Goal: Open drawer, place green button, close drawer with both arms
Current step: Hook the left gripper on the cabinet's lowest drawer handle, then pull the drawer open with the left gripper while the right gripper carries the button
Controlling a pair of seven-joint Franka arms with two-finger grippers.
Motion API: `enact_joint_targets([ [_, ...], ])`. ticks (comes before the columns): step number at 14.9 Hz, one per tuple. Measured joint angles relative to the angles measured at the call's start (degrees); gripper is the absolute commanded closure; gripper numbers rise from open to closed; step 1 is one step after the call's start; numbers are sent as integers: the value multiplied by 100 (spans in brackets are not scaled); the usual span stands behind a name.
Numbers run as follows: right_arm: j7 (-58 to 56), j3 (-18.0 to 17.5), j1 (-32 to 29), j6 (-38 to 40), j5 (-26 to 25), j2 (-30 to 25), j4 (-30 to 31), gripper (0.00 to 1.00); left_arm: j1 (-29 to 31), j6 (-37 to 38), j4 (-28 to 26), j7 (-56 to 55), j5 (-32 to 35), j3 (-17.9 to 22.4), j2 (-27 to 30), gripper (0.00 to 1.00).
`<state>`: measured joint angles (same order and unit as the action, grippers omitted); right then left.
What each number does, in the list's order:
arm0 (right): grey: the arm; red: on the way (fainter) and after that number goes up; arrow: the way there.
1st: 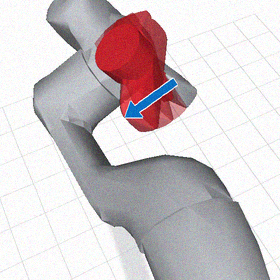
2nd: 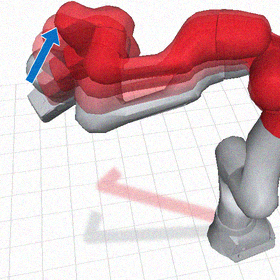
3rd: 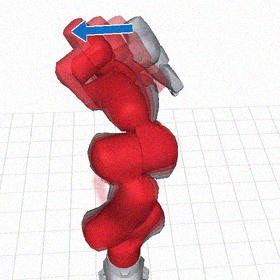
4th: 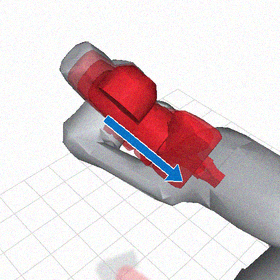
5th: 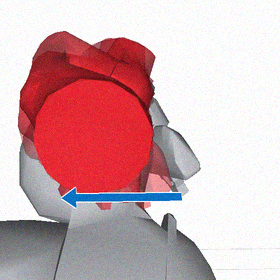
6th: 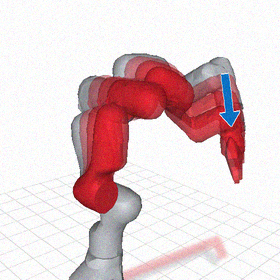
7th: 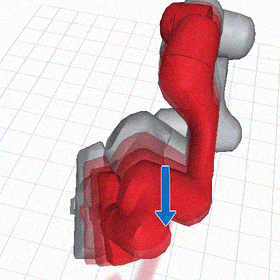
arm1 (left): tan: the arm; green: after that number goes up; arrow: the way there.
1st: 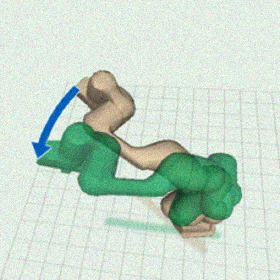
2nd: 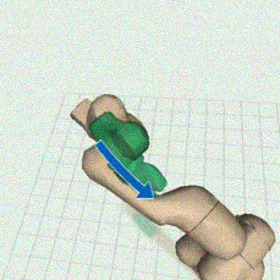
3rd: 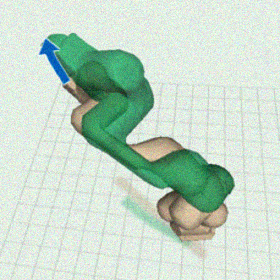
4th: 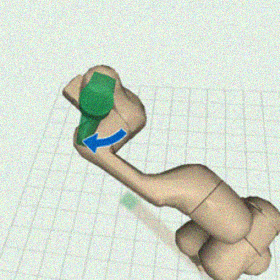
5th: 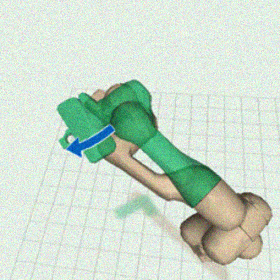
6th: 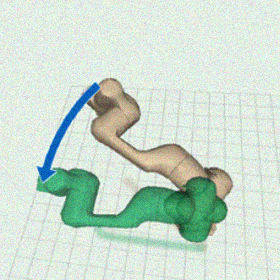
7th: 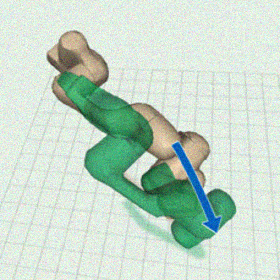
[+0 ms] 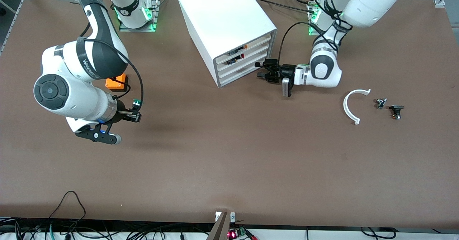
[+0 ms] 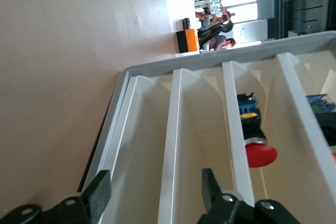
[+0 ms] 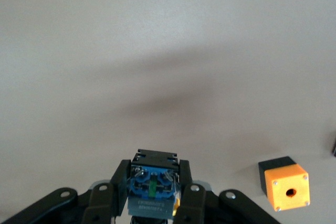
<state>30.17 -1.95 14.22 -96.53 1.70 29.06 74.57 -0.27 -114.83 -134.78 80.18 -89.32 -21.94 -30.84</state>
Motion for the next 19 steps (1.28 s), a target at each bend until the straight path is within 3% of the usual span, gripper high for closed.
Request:
enact_joint_targets([
  [2, 365, -18, 86, 115, 0, 1, -120, 100, -2, 1, -49, 122, -81, -89, -130, 59],
  [6, 1235, -32, 393, 300, 13, 1, -449, 100, 18, 8, -123, 134, -182, -225, -199, 60],
  [9, 1899, -33, 569, 331, 138, 2, -630, 100, 18, 9, -203, 135, -418, -399, -205, 100],
  [16, 3715, -44, 1089, -7, 185, 9, -834, 100, 176, 6, -207, 130, -437, -429, -214, 100],
  [19, 4638, -48, 1401, -385, 186, 66, -834, 100, 294, 1, -121, 129, -437, -266, -214, 100],
])
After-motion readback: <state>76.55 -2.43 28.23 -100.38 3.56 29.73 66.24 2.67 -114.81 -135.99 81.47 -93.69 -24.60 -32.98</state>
